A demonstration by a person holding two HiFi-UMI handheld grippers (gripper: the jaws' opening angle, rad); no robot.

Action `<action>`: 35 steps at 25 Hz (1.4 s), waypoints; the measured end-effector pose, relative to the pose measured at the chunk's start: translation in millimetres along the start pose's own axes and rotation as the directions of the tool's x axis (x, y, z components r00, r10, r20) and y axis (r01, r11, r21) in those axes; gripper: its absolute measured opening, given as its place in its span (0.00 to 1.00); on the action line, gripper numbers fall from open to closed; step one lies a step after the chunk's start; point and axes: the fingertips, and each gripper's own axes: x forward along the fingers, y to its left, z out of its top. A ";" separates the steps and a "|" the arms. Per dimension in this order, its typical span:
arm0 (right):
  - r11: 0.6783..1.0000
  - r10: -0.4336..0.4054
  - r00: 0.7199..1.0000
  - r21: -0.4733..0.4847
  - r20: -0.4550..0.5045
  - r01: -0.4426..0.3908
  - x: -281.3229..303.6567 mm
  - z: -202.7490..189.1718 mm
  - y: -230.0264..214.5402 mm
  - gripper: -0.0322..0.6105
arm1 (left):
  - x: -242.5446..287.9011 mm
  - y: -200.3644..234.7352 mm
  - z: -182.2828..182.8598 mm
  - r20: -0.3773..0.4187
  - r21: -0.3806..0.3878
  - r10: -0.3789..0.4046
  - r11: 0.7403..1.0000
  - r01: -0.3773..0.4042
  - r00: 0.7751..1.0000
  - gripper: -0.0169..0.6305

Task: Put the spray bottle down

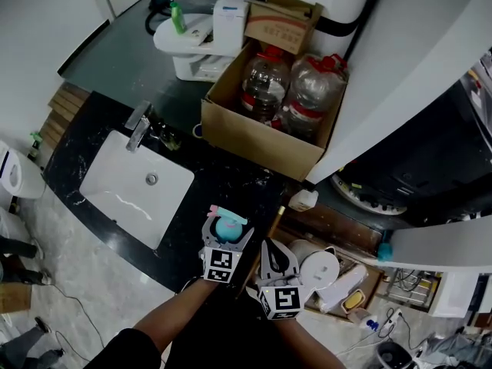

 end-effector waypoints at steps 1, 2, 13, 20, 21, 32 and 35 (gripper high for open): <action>1.000 -0.002 1.000 0.005 -0.002 0.002 -0.5 -0.8 -0.2 0.07 | 0.0 -0.9 -2.1 -0.009 0.007 -0.006 1.000 0.006 1.000 0.74; 1.000 -0.002 1.000 0.008 -0.003 0.002 -0.8 -1.0 0.3 0.07 | -0.4 -1.2 -4.5 -0.021 0.009 -0.011 1.000 0.011 1.000 0.74; 1.000 -0.014 1.000 0.015 0.006 0.014 -7.4 1.5 7.8 0.07 | -7.4 -6.9 -28.7 -0.146 0.023 -0.029 0.999 0.033 0.989 0.74; 0.999 -0.050 0.997 0.004 0.065 0.050 -21.2 13.8 12.7 0.07 | -13.8 -11.8 -32.5 -0.156 -0.010 -0.065 0.998 0.064 0.986 0.74; 0.999 -0.052 0.997 0.003 0.063 0.052 -22.3 13.6 13.7 0.07 | -15.3 -12.1 -33.4 -0.158 -0.015 -0.067 0.998 0.065 0.985 0.74; 0.997 -0.070 0.995 -0.007 0.075 0.071 -34.6 16.0 25.8 0.07 | -37.2 -14.0 -30.8 -0.140 -0.038 -0.079 0.996 0.075 0.987 0.74; 0.997 -0.072 0.995 -0.004 0.068 0.072 -37.4 9.7 30.4 0.07 | -47.8 -13.0 -31.5 -0.126 -0.043 -0.079 0.996 0.075 0.989 0.74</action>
